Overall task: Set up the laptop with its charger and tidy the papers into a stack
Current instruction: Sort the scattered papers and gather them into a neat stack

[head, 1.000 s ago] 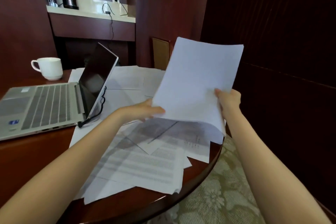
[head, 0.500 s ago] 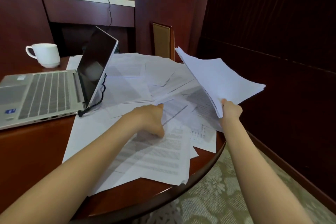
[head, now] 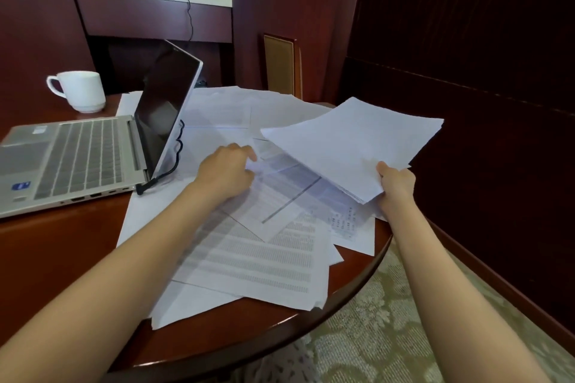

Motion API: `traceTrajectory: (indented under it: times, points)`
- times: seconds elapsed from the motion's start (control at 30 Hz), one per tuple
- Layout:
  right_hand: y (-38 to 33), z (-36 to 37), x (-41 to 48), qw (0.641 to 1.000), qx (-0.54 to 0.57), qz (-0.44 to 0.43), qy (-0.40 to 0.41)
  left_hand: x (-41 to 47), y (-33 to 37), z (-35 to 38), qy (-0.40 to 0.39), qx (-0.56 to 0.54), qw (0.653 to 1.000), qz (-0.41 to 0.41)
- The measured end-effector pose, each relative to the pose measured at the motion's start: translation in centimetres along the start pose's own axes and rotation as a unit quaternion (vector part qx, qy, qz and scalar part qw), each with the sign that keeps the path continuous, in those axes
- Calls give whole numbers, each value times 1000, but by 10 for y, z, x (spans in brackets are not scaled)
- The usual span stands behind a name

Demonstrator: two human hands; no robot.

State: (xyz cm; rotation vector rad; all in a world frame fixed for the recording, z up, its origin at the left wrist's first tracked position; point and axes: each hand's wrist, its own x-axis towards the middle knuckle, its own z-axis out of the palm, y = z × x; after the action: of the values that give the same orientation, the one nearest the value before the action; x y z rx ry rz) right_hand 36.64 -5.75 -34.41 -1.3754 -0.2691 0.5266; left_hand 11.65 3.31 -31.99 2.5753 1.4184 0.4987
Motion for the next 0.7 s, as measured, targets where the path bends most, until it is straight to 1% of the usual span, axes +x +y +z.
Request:
traceTrajectory:
  times: [0.07, 0.13, 0.17, 0.23, 0.3, 0.37, 0.47, 0.57, 0.63, 0.7]
  points:
    - [-4, 1, 2, 998, -54, 13, -43, 11, -14, 3, -6, 91, 996, -5]
    - [-8, 2, 0, 989, -97, 17, -113, 21, -23, 2, -28, 129, 991, -10]
    - [-10, 2, -2, 981, -126, 13, -149, 26, -26, -2, -51, 140, 989, -8]
    - [-13, 2, -5, 963, -180, 11, -201, 35, -27, -15, -134, 139, 981, -12]
    - [-15, 3, -3, 953, -207, 15, -221, 41, -26, -25, -203, 122, 971, -36]
    - [-16, 3, 0, 950, -219, 23, -220, 44, -27, -27, -215, 140, 966, -38]
    - [-15, 3, 2, 948, -225, 29, -224, 48, -32, -19, -170, 211, 963, -3]
    - [-15, 4, 5, 949, -224, 28, -218, 44, -36, -3, -64, 304, 950, 10]
    - [-14, 6, 7, 951, -229, 25, -205, 39, -41, 10, -4, 309, 951, -12]
    - [-13, 9, 9, 952, -232, 24, -199, 41, -47, 16, 28, 266, 963, -29]
